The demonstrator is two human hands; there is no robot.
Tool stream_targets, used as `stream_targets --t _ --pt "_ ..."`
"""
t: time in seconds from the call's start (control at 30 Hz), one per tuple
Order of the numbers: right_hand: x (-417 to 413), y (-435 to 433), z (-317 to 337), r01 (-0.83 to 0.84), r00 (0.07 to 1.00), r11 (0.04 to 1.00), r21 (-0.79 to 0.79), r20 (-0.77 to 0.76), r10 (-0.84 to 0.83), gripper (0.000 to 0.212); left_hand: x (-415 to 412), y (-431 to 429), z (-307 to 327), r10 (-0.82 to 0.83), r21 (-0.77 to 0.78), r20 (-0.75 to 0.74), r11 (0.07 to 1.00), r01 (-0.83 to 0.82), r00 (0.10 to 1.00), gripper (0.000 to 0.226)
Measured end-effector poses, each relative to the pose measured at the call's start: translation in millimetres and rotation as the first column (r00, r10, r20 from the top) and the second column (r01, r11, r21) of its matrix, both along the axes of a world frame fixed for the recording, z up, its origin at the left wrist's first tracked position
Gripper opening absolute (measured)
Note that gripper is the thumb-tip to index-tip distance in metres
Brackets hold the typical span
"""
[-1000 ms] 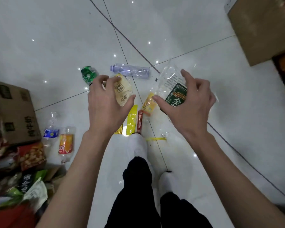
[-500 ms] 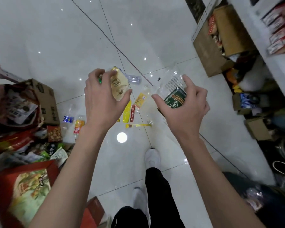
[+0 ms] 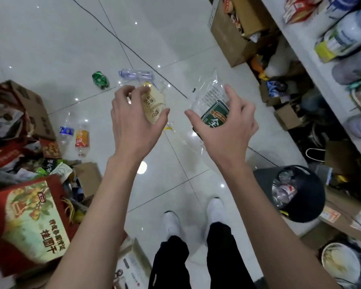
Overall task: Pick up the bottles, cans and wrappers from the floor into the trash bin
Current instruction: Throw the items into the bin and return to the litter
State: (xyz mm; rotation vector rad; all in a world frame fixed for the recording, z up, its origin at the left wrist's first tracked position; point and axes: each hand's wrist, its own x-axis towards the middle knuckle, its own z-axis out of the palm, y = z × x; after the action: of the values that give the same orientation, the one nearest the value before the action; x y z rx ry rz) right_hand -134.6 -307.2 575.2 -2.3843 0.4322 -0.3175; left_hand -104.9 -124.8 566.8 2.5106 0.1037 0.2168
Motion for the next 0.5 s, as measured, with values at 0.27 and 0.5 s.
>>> stream_targets --t 0.27,0.5 --pt "-55.1 -76.8 -2.8 0.096 0.995 0.995 -0.023 -0.019 -0.096 0.098 -33.1 -72.7 -8.8 -0.080 -0.012 -0.030 0.997 0.079 0.996 0.064" --pt "-110.5 -206.8 -32.5 0.208 0.976 0.978 -0.013 -0.066 -0.209 0.094 -63.8 -207.3 -37.5 -0.202 -0.012 -0.065 0.979 0.202 0.977 0.063"
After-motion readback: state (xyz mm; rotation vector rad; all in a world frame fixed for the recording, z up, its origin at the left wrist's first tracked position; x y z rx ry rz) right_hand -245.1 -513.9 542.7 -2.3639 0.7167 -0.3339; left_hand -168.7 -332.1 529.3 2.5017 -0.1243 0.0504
